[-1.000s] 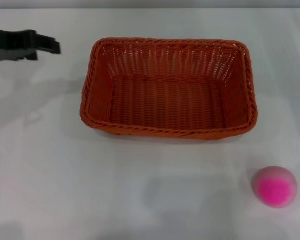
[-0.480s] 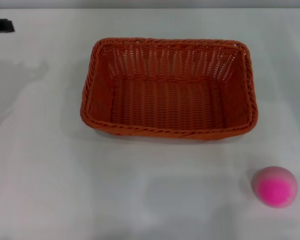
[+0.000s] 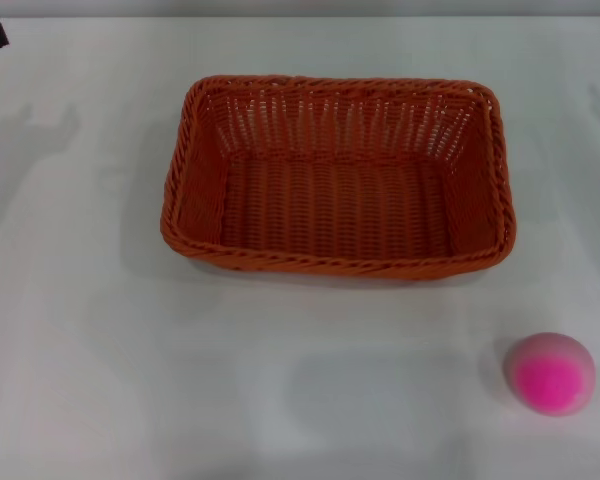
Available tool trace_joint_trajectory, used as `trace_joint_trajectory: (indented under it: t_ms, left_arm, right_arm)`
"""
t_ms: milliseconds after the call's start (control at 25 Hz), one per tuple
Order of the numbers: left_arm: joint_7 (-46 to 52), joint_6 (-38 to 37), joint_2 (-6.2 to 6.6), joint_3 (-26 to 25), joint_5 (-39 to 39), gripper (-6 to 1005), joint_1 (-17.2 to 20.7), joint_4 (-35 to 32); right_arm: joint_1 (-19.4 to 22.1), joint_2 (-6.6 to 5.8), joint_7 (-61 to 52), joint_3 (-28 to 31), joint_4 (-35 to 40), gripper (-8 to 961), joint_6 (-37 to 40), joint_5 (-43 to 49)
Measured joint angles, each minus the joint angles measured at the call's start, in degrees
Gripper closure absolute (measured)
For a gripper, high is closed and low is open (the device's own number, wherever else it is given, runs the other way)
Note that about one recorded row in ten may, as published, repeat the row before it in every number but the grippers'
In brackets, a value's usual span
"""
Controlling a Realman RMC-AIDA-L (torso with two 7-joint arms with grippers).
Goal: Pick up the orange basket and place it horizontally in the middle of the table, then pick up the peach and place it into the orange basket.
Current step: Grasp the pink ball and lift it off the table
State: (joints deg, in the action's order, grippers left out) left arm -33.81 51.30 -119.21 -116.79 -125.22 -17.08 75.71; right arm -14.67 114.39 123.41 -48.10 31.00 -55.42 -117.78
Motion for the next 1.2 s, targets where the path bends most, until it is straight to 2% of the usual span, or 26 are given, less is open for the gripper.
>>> trace_joint_trajectory:
  t_ms: [280,400,480,600,960,1200]
  left_arm:
    - [-14.51,-5.20,-0.13,-0.17,12.65,400,1.05,-6.32]
    - [-17.60,-5.60,-0.08,-0.59,15.54,401,1.13,-7.80]
    - [-17.92,-5.78,0.00,-0.62,15.72,401,1.14,-7.90]
    - [-18.05,-5.87,0.13,-0.67,15.47,401,1.04,-7.94]
    - [-18.88,-6.00,0.14,-0.76,15.65,401,0.93,-7.87]
    - [-19.64,-6.04,0.06,-1.46,15.88,402,1.27,-8.32]
  right_arm:
    - [1.44,-0.36,-1.51,-0.05,0.90,143,-5.43,3.11]
    - [2.06,-1.24,-3.66,-0.04,0.92,142,-8.09,5.33]
    - [2.72,-2.08,-6.39,0.18,1.14,141,-10.50,7.65]
    - [4.24,-2.67,-9.51,0.29,2.46,140,-13.41,10.17]
    - [9.24,-2.28,-13.61,0.53,6.54,136,-18.99,12.73]
    - [12.91,-2.67,-15.00,1.24,6.60,129,-23.89,12.80]
